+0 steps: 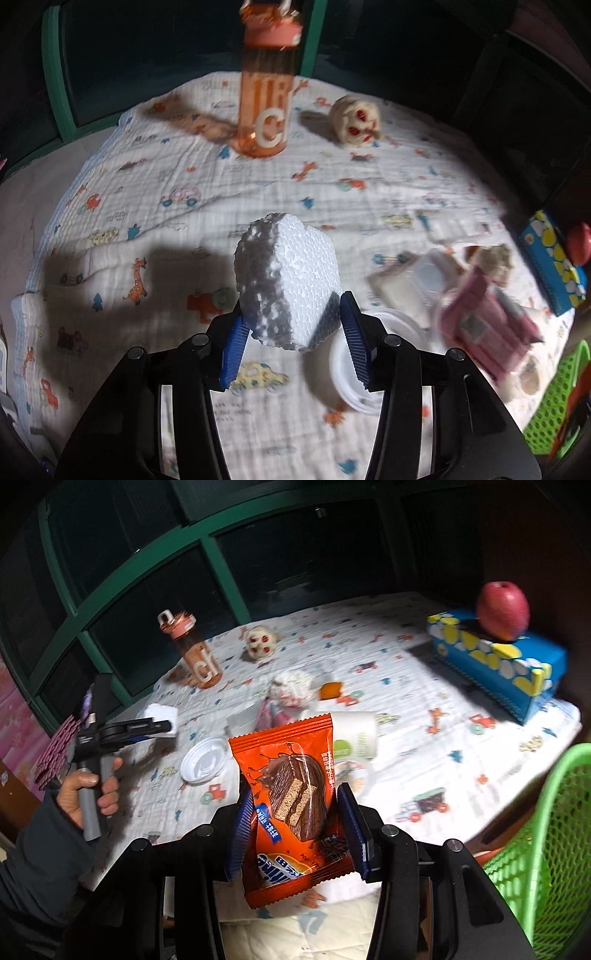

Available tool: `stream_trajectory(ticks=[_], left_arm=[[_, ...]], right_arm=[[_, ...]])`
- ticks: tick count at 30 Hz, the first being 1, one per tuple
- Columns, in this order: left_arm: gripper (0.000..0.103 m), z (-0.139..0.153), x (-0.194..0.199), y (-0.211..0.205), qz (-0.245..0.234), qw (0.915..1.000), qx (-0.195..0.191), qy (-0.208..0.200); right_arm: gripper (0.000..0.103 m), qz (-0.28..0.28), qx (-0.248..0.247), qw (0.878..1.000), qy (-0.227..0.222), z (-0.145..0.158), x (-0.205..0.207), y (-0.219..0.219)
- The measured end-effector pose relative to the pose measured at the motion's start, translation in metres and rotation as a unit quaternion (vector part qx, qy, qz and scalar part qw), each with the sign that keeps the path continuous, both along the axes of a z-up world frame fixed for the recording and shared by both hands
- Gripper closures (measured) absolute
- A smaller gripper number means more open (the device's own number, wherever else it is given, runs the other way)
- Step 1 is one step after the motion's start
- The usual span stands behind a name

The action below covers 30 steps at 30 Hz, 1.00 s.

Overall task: Collect trash
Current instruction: 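Carry both items to the green wastebasket and open both tools to drop them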

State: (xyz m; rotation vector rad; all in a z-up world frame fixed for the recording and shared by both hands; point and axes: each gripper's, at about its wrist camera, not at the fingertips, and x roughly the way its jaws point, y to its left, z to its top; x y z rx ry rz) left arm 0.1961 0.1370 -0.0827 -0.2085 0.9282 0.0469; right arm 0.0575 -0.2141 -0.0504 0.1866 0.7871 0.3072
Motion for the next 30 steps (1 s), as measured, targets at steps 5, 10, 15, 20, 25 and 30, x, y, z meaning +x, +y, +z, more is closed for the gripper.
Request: stream_trajectory(ticks=[5, 10, 15, 20, 25, 30], left_arm=[[0.056, 0.032, -0.021, -0.028, -0.030, 0.9988, -0.005, -0.038], [0.056, 0.057, -0.036, -0.070, -0.087, 0.9938, -0.035, -0.060], [0.056, 0.075, -0.052, -0.131, -0.160, 0.9833, -0.051, -0.071], [0.056, 0.086, -0.063, -0.201, -0.237, 0.9667, -0.061, -0.074], [0.056, 0.092, -0.073, -0.270, -0.304, 0.9479, -0.066, -0.066], [0.056, 0.093, -0.086, -0.330, -0.360, 0.9294, -0.057, -0.059]], right_arm=[[0.059, -0.048, -0.002, 0.999, -0.018, 0.010, -0.018, -0.043], [0.059, -0.101, -0.010, 0.994, -0.029, 0.016, -0.035, -0.085], [0.059, -0.171, -0.029, 0.985, -0.021, 0.009, -0.056, -0.139], [0.058, -0.228, -0.043, 0.973, -0.003, -0.006, -0.069, -0.184], [0.047, -0.257, -0.050, 0.965, 0.005, -0.018, -0.076, -0.215], [0.038, -0.278, -0.046, 0.959, 0.001, -0.021, -0.084, -0.235]])
